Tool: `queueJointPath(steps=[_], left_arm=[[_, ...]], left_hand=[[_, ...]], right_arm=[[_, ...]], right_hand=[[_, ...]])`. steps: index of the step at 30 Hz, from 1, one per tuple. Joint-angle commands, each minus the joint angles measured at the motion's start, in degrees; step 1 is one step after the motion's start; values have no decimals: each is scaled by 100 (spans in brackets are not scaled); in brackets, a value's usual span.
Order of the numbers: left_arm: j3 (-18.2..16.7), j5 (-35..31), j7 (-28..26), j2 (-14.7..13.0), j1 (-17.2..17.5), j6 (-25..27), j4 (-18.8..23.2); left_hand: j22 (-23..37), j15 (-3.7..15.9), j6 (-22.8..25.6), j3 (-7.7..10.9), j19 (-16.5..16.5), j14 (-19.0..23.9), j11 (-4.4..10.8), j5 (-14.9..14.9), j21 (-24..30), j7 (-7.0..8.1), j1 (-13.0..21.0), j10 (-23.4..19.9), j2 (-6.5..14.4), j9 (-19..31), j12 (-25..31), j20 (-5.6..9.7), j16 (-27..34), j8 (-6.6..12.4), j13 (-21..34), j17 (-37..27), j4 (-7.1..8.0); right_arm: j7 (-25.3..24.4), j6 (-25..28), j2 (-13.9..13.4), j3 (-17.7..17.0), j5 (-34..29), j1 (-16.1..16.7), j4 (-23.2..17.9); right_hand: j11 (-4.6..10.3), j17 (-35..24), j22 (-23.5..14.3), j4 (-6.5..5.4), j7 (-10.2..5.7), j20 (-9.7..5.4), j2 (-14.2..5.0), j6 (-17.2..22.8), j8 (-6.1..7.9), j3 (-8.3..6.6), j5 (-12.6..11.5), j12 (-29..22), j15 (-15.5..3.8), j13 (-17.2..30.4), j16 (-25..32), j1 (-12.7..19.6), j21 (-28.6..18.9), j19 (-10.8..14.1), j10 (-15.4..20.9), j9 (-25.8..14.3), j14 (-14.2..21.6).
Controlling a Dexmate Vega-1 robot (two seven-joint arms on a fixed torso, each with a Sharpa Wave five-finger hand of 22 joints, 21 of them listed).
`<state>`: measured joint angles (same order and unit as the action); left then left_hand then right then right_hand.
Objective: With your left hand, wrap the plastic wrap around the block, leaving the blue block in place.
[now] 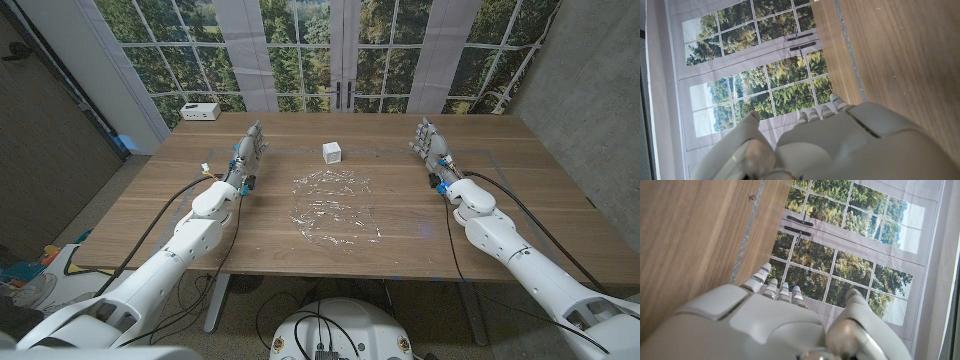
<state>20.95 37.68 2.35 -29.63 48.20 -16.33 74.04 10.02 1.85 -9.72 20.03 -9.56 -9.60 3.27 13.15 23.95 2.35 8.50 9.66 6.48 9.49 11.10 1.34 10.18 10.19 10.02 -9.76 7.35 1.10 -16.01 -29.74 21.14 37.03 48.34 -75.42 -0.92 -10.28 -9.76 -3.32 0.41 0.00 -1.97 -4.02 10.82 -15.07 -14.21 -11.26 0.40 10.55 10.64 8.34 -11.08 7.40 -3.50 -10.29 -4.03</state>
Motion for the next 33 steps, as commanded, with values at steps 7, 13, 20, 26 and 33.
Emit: queueJointPath(steps=[7,13,20,26,33], left_arm=[[1,-414,-401,74,-74,-379,-249],[175,-1195,-975,-279,-156,17,145],[348,-1794,-1235,-503,-328,310,335],[517,-2350,-1352,-732,-547,619,503],[790,-3193,-1483,-913,-892,727,569]], left_hand=[[16,16,-425,56,-168,-797,87,64,35,103,118,633,-6,31,148,-252,95,144,22,6,-106],[43,-559,291,108,247,-10,-92,-6,-37,213,448,1,-96,53,221,-928,148,148,43,-12,-468],[65,-762,555,187,499,356,-372,-91,-21,122,702,-279,-108,65,260,-1164,178,164,65,-25,-713],[70,-765,642,233,572,424,-369,-117,-16,109,814,-351,-91,69,266,-1177,169,173,70,-28,-807],[75,-768,721,280,590,447,-415,-148,-35,96,936,-474,-78,72,289,-1194,141,175,75,-30,-914]], right_arm=[[-131,198,-124,13,-64,88,-245],[12,262,-147,52,-9,92,-203],[14,250,-210,12,13,176,-277],[38,144,-201,-4,0,192,-268],[69,132,-272,3,-58,188,-338]], right_hand=[[-9,-8,-18,11,17,21,11,-15,36,-28,-20,-44,25,29,52,61,-33,69,4,-28,-3],[-86,-8,-22,52,3,184,0,80,60,-29,-6,-74,161,30,69,103,-47,126,137,-29,79],[-164,-9,-28,107,1,272,-40,203,90,-52,15,-97,291,32,81,173,-55,163,264,-32,156],[-194,-11,-30,136,-5,303,-52,260,101,-60,28,-109,335,34,89,207,-55,174,333,-33,202],[-219,-13,-33,180,9,346,-77,297,94,-76,55,-132,197,38,94,259,-60,203,457,-34,260]])
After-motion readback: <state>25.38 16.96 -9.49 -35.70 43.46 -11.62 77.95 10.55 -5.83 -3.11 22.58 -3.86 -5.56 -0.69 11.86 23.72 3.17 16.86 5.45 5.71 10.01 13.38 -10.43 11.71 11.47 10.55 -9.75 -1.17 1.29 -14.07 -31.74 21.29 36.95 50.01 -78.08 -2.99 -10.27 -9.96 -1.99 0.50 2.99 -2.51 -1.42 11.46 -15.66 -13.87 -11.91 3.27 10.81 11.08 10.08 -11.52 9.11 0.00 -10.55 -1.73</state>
